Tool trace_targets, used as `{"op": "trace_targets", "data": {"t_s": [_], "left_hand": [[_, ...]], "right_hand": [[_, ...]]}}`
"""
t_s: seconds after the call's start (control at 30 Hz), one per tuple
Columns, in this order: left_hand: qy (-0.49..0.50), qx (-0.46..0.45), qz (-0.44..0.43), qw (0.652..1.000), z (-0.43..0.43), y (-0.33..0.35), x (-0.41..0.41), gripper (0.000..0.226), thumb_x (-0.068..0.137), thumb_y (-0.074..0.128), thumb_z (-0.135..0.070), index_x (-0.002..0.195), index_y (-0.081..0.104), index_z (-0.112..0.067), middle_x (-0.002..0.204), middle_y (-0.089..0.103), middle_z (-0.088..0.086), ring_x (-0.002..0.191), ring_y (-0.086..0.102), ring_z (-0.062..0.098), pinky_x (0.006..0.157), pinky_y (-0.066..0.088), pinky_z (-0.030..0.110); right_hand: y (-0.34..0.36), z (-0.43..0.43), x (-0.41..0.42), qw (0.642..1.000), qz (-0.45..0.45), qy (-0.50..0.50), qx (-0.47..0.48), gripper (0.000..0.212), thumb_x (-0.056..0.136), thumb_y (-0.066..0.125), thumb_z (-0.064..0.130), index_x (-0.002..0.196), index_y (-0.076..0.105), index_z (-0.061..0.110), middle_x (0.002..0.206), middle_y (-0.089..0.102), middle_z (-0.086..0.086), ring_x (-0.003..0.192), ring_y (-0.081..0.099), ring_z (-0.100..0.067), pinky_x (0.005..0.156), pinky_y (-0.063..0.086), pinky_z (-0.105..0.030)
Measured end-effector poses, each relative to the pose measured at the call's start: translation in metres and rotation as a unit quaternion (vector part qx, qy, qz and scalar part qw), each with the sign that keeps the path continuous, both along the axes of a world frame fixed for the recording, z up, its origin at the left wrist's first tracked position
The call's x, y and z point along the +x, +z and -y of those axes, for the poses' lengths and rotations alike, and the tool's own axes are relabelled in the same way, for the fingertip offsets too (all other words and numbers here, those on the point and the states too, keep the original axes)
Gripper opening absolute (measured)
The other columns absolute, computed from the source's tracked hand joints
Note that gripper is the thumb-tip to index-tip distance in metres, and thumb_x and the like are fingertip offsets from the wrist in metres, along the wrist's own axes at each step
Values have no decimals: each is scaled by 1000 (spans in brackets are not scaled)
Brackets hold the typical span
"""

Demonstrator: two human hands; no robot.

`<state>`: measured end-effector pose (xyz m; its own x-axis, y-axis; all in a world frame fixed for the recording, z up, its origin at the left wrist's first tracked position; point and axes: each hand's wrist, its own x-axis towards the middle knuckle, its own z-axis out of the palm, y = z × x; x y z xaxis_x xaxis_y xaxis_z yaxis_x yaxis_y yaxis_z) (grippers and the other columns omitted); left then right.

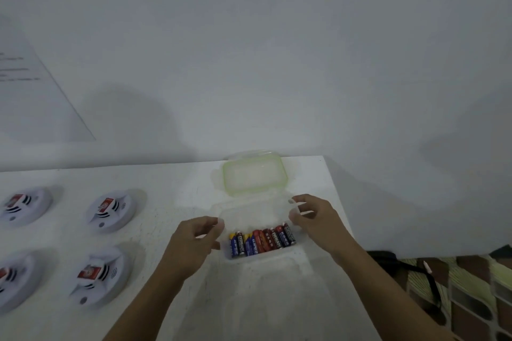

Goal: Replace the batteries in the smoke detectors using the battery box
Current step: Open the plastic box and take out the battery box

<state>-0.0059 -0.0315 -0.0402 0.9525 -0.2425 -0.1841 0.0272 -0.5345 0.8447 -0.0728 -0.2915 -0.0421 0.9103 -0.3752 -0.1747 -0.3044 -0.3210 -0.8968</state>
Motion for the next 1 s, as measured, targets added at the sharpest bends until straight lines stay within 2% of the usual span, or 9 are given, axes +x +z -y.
{"op": "trace_targets", "data": {"t_s": [0.07, 0.13, 0.3, 0.43, 0.57, 0.73, 0.87, 0.93, 1.0], "left_hand": [[21, -19, 9, 1000, 3, -1, 1, 33, 96, 62, -35, 121, 70, -15, 108, 74, -1, 73, 73, 5, 69, 57, 23], [29, -23, 19, 999, 9, -1, 7, 32, 97, 61, -34, 122, 70, -14, 109, 74, -1, 74, 72, 4, 67, 55, 20], [30, -38, 13, 999, 18, 2, 19, 32, 100, 57, -33, 123, 69, -13, 113, 73, 2, 82, 70, 13, 72, 55, 24], [9, -55, -64, 996, 11, 11, 5, 38, 102, 52, -39, 132, 61, -19, 121, 67, -3, 91, 70, 13, 80, 56, 29], [-68, 1, -85, 994, -13, 22, -29, 33, 94, 61, -47, 116, 64, -23, 99, 74, -2, 81, 75, 15, 80, 57, 33], [-168, 83, -111, 976, -37, 38, -71, 45, 78, 54, -68, 105, 66, -34, 91, 76, -8, 78, 74, 8, 71, 55, 25], [-212, 88, -136, 964, -39, 36, -95, 33, 88, 61, -55, 104, 69, -27, 95, 76, -4, 79, 75, 10, 75, 55, 26], [-184, 65, -121, 973, -38, 33, -95, 24, 92, 63, -46, 101, 71, -25, 94, 76, -3, 78, 75, 12, 75, 54, 27], [-150, 51, -94, 983, -36, 29, -92, 20, 94, 63, -41, 100, 72, -24, 93, 77, -4, 76, 75, 10, 73, 53, 24]], "right_hand": [[-5, -4, 0, 1000, 12, -19, 1, 27, 95, 66, 23, 122, 68, 25, 103, 72, 4, 91, 70, -12, 88, 58, -36], [-8, -5, 7, 999, 20, -36, -1, 30, 95, 66, 25, 125, 67, 23, 106, 73, 4, 94, 70, -14, 95, 56, -41], [-5, -4, 15, 999, 27, -43, -11, 35, 94, 67, 32, 127, 66, 19, 112, 73, 2, 100, 68, -14, 98, 55, -43], [4, -6, -6, 999, 18, -27, 23, 43, 92, 66, 46, 130, 59, 27, 117, 68, 3, 107, 64, -15, 98, 54, -40], [13, -7, -44, 1000, -15, -7, 22, 38, 83, 75, 50, 114, 60, 34, 107, 66, 3, 95, 68, -16, 87, 59, -40], [25, -4, -86, 996, -81, 30, 38, 53, 75, 79, 56, 116, 55, 33, 106, 67, 0, 93, 71, -21, 73, 58, -28], [25, -1, -103, 982, -132, 129, 41, 46, 67, 88, 50, 104, 67, 33, 107, 68, -1, 90, 71, -19, 67, 55, -21], [21, -4, -104, 983, -120, 133, 40, 36, 72, 88, 42, 100, 69, 31, 103, 70, -4, 81, 68, -15, 65, 53, -19], [15, -10, -103, 991, -90, 94, 37, 30, 78, 85, 37, 101, 67, 29, 94, 71, -4, 72, 65, -14, 64, 53, -20]]}}
